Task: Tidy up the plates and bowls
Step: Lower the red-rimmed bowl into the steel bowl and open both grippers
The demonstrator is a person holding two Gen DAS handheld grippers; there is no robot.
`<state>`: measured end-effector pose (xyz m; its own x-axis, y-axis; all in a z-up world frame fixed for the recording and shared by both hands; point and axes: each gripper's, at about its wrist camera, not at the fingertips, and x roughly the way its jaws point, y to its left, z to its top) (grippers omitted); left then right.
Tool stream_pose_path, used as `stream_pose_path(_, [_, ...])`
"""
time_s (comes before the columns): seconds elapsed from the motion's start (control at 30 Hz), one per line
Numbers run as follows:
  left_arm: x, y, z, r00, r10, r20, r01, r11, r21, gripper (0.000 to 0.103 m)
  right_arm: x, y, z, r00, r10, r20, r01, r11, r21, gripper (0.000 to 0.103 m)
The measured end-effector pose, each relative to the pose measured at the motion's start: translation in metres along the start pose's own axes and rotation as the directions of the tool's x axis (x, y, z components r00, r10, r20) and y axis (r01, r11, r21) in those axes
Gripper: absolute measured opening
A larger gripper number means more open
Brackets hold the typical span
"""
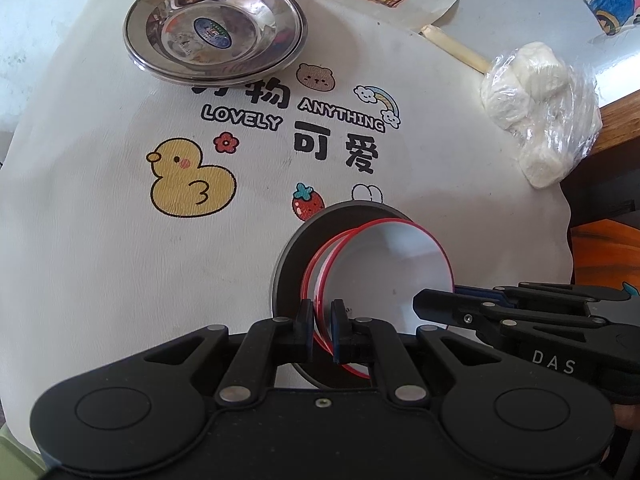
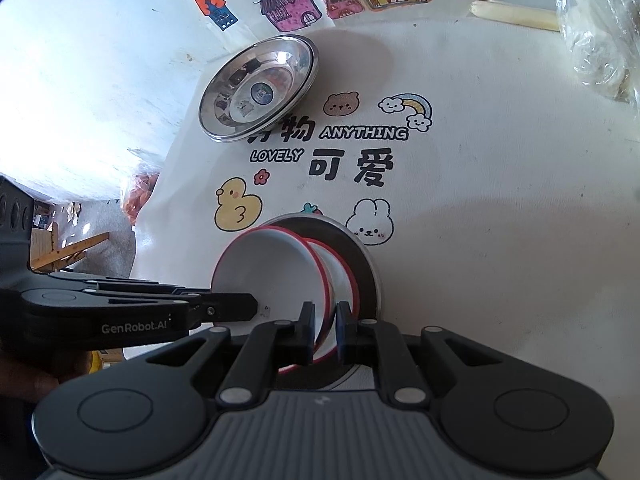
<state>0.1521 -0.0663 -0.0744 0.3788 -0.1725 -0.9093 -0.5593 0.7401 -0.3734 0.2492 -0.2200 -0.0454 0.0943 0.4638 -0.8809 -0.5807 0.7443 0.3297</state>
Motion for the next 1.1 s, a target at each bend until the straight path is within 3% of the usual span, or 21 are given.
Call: stream_pose_path(1.1, [0.0068, -0.0037, 0.0043, 1.000, 0.019, -0.020, -0.019, 1.000, 0.015, 0.009, 0.0046, -0.0076, -0.0022, 0.999, 0.025, -0.029, -0.024, 0.999, 0.026, 0.013])
